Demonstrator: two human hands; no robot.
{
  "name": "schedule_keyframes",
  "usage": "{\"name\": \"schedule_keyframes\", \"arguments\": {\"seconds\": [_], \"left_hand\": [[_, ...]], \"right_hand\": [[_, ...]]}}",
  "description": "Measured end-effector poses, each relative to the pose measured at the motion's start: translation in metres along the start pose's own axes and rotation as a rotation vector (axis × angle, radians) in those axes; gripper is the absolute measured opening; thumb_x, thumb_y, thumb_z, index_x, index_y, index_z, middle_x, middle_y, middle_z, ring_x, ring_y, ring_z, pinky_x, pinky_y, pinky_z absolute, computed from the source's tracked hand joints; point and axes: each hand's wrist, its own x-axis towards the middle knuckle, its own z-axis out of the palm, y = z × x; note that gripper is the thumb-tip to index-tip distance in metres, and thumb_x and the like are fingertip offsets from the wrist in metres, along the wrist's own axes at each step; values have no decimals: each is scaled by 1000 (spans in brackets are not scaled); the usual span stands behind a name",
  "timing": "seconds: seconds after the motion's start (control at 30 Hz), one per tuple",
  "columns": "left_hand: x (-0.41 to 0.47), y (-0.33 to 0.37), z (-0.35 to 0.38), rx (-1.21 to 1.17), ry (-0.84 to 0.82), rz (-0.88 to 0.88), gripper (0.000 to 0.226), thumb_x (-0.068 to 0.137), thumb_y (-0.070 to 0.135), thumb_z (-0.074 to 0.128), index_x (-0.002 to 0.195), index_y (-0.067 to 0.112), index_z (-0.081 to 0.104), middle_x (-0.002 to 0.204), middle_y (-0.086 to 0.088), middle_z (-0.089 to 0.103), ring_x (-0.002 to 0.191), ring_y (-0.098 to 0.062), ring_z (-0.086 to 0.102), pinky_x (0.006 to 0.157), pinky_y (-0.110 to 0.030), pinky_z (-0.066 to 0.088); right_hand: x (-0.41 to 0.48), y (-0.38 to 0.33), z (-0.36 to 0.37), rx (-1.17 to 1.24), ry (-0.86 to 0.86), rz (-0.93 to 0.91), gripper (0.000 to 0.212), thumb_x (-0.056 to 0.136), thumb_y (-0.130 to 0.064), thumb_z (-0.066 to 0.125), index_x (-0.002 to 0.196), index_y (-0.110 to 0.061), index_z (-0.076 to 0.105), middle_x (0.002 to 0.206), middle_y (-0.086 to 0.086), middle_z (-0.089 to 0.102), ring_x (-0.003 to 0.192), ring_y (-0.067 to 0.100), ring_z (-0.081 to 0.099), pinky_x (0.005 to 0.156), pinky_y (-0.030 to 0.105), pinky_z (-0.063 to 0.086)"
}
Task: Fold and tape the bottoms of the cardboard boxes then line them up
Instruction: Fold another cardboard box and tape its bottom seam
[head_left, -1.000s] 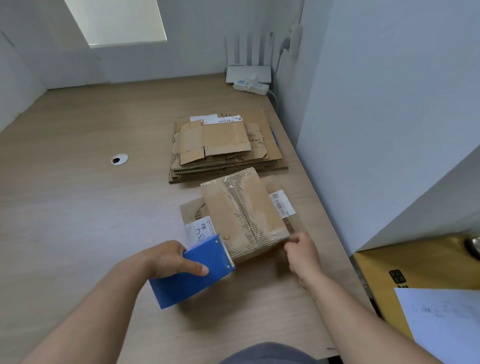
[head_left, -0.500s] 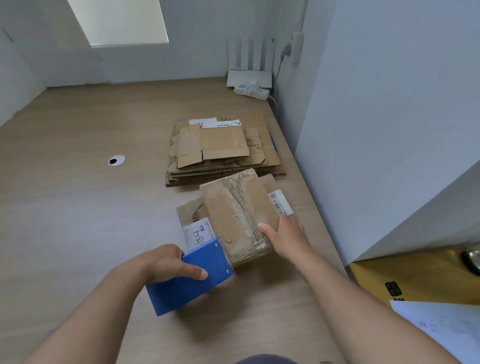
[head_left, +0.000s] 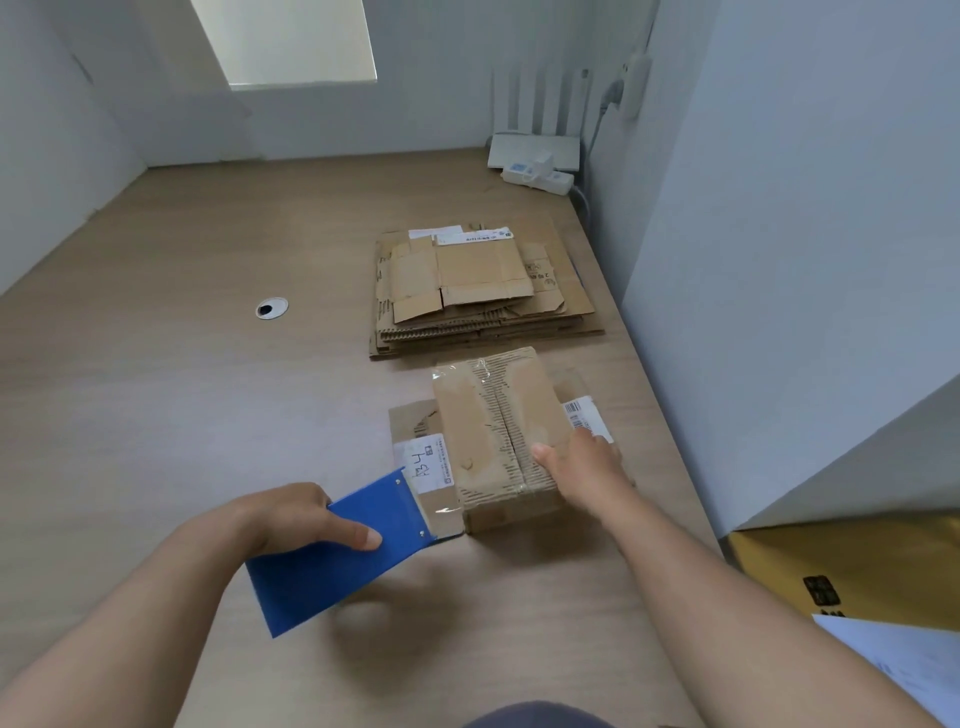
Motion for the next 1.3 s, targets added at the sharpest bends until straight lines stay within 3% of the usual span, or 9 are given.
{"name": "schedule_keyframes", "arguments": {"seconds": [0.23,0.4,0.57,0.83,0.93,1.03,1.13,1.23,1.3], "left_hand": [[2,36,12,145,155,-2,49,72,63,68,91,19,56,93,1,59,85,-15,57,69,-27,40],[2,57,30,521,486,-21,39,83,50,56,107,19,57,78,5,50,79,-15,53,66,-25,40],[-2,28,6,455,661,-27,31,85,51,49,91,21,48,71,6,48,75,-18,55,62,-24,39],[25,-41,52,463,833,-25,31,97,42,36,105,12,37,89,1,70,82,-20,66,62,-28,34],[32,-47,68,396,829,-39,41,98,44,34,121,11,39,96,2,70,90,-18,66,69,-30,34],[32,-43,68,293,871,-81,67,92,51,44,141,7,31,120,-6,61,110,-25,58,87,-36,41],[18,-16,74,79,1054,186,76,84,41,65,139,-3,38,137,-23,48,125,-38,47,101,-49,39],[5,31,90,-90,895,330,65,95,44,45,145,6,30,148,-13,38,133,-28,39,109,-40,33],[10,58,101,-276,693,309,59,96,48,37,142,12,29,139,-8,49,121,-27,50,97,-40,45]], "right_hand": [[2,0,2,2,-1,11,64,91,-55,48,131,-4,45,135,18,48,127,36,39,101,37,33],[-1,0,2,-5,2,-5,65,91,-54,48,133,-4,45,135,18,48,126,36,39,101,37,33],[-5,-2,1,32,-12,4,65,90,-55,47,133,-6,46,135,16,50,125,36,41,100,37,35],[-30,-11,14,17,-7,-1,57,100,-43,28,140,-3,33,145,19,34,133,35,31,106,41,28],[-29,-6,14,78,5,-36,50,100,-37,30,137,-4,39,139,20,41,128,34,37,105,41,32],[-32,1,14,174,18,-90,52,96,-44,35,134,-10,43,131,13,51,119,30,49,99,42,42],[-39,1,13,91,63,-106,70,88,-64,38,135,-13,42,130,8,53,118,27,51,95,40,45],[-51,-9,12,-155,174,-106,89,78,-79,40,133,-9,39,130,9,48,122,27,45,96,38,41],[-58,-16,15,-262,220,-111,95,72,-84,40,128,-8,40,129,10,47,121,27,45,97,37,39]]}}
